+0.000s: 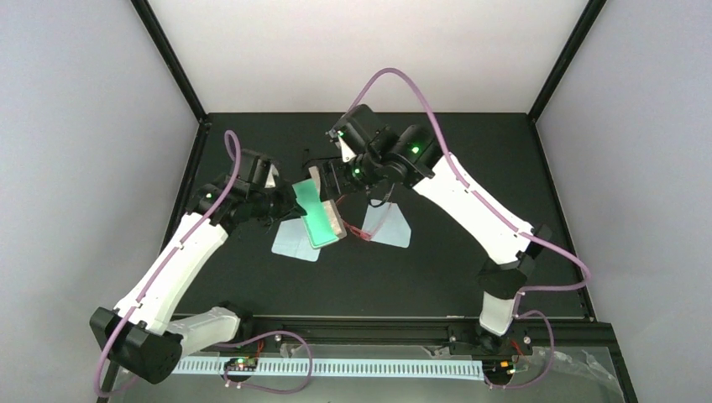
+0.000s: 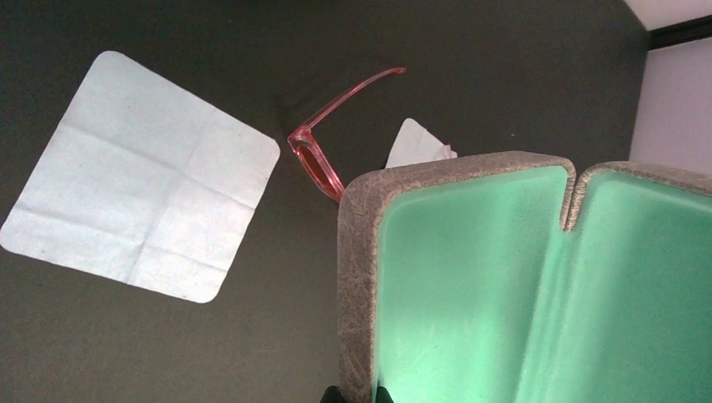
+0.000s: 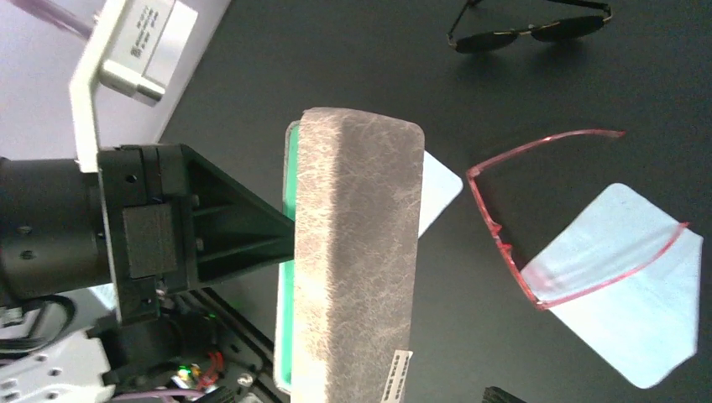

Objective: Organize the sunglasses
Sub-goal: Open the sunglasses case at the center of the board.

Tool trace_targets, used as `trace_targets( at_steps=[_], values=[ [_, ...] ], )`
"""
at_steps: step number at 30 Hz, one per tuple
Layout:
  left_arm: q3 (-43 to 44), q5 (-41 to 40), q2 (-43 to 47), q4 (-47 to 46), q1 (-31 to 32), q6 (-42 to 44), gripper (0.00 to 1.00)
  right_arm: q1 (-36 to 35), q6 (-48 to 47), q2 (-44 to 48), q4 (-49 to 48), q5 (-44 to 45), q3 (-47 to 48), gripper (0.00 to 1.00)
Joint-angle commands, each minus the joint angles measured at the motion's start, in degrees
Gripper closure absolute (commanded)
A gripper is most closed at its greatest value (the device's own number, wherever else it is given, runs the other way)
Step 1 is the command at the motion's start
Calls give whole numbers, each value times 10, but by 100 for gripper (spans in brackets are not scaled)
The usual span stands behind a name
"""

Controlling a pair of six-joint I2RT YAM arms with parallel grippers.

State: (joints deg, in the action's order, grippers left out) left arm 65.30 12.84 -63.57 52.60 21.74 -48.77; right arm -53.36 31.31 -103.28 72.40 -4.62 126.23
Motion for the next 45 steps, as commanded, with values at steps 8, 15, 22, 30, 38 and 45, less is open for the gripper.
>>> trace_targets(
  at_steps=[8, 15, 22, 30, 38, 45],
  values=[
    [46, -57, -34, 38, 52, -59, 98, -34, -26, -37, 80, 111, 37, 43],
    [56, -61, -53, 43, 62, -60, 99, -34, -25, -44, 67, 100, 28, 54],
    [59, -63, -57, 43, 65, -57, 98, -36, -26, -60, 58, 85, 25, 40],
    [66, -68, -56, 47, 66, -53, 98, -48, -28, -92, 61, 109, 33, 58],
    [65, -68, -54, 48, 65, -55, 98, -48, -27, -94, 57, 118, 33, 83],
    [53, -59, -47, 32, 66, -50, 94, -48, -21, -86, 58, 137, 27, 88]
  ],
)
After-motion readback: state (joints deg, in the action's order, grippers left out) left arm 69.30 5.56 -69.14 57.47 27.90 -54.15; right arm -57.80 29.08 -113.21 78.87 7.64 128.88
